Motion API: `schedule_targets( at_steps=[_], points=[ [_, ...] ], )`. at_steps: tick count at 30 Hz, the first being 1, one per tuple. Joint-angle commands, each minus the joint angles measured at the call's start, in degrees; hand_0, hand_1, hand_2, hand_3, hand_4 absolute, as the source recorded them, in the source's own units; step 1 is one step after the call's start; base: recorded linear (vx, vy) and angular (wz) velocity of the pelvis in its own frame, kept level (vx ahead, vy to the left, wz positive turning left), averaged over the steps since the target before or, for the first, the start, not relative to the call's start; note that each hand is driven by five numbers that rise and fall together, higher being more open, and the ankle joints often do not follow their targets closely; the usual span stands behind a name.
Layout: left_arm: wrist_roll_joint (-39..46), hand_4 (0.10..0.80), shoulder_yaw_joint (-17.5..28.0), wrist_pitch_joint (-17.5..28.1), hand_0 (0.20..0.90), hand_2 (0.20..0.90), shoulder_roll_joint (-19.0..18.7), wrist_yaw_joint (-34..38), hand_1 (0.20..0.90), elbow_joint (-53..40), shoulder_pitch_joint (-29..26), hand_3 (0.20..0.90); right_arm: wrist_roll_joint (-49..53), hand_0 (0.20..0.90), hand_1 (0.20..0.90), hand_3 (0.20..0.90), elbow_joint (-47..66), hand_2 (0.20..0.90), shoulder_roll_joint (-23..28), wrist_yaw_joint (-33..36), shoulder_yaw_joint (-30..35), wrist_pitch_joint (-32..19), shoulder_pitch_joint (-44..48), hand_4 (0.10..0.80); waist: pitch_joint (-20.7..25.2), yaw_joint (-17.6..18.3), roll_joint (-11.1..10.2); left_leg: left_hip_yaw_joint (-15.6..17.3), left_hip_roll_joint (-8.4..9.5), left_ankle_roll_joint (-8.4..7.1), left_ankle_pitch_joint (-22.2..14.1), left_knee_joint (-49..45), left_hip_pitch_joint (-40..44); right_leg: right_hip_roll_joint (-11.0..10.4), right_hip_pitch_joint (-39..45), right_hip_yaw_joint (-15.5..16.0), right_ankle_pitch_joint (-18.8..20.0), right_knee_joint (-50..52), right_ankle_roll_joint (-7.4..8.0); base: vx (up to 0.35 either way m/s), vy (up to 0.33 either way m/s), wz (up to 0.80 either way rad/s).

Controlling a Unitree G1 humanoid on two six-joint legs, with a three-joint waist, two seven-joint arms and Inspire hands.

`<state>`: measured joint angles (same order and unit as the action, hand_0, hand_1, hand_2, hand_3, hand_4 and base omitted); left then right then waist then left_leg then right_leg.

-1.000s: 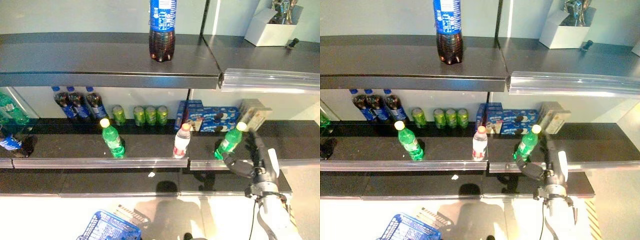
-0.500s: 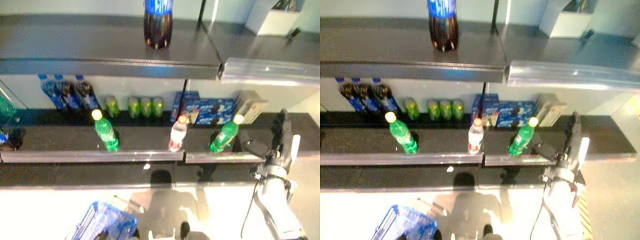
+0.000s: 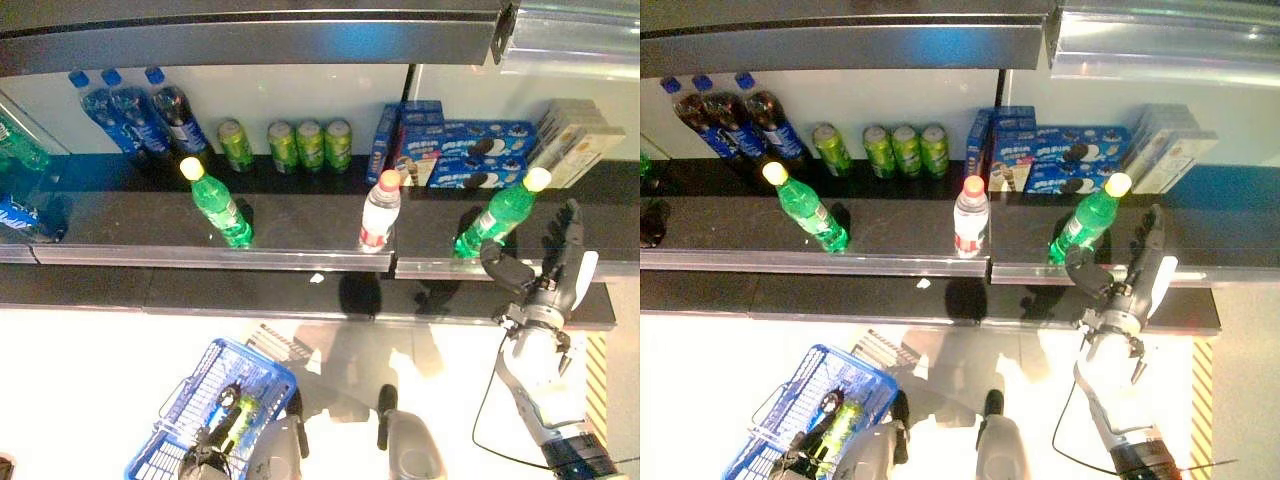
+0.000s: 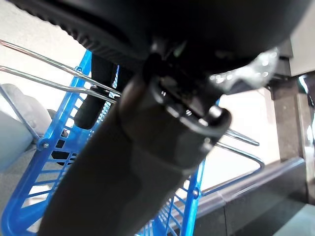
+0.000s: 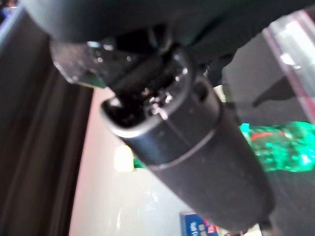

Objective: Pick up the drink and place into the basket.

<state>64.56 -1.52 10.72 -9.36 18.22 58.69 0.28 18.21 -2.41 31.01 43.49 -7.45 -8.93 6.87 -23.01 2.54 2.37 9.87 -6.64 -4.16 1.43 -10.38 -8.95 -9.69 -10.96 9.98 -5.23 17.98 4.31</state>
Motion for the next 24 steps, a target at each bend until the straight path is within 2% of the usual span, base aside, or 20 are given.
schedule_targets(
  at_steps=[1, 10, 24],
  points=[
    [0.4, 0.1, -1.4, 5.4, 0.3, 0.3, -0.8, -1.4, 0.3, -4.9, 1.5, 0.2, -0.7, 0.9, 0.9, 0.9, 3.5, 0.9, 2.3, 3.4, 1.0, -4.8, 8.4, 0.8, 0.4, -0.1, 0.3, -1.7, -1.86, -1.87, -1.7, -12.7, -3.5, 0.6, -0.5, 1.7, 1.8, -1.4, -1.24, -0.04, 0.031, -0.04],
    [1.4, 0.1, -2.2, 5.1, 0.3, 0.3, -0.3, -2.4, 0.3, -5.5, 0.5, 0.2, 0.7, 0.9, 0.9, 0.9, -0.3, 0.9, 1.3, 4.1, 1.1, -5.0, 12.6, 0.8, -3.0, -0.2, 2.2, -2.2, -1.43, -2.22, 1.3, -15.4, -6.7, 0.6, -2.5, 1.4, 1.3, 0.2, -2.14, -0.009, 0.008, -0.01],
    [2.1, 0.1, -4.4, 3.8, 0.3, 0.3, -0.8, -3.7, 0.3, -7.6, -0.8, 0.2, 5.1, 0.9, 0.9, 0.9, -7.3, 0.9, 5.5, 4.0, 1.8, -4.9, 25.4, 0.8, -6.8, -2.0, 4.5, -4.2, -0.29, -2.6, 4.5, -17.7, -12.1, 1.0, -5.8, 1.4, 1.1, 1.6, -3.22, 0.006, -0.006, 0.02]
  ],
)
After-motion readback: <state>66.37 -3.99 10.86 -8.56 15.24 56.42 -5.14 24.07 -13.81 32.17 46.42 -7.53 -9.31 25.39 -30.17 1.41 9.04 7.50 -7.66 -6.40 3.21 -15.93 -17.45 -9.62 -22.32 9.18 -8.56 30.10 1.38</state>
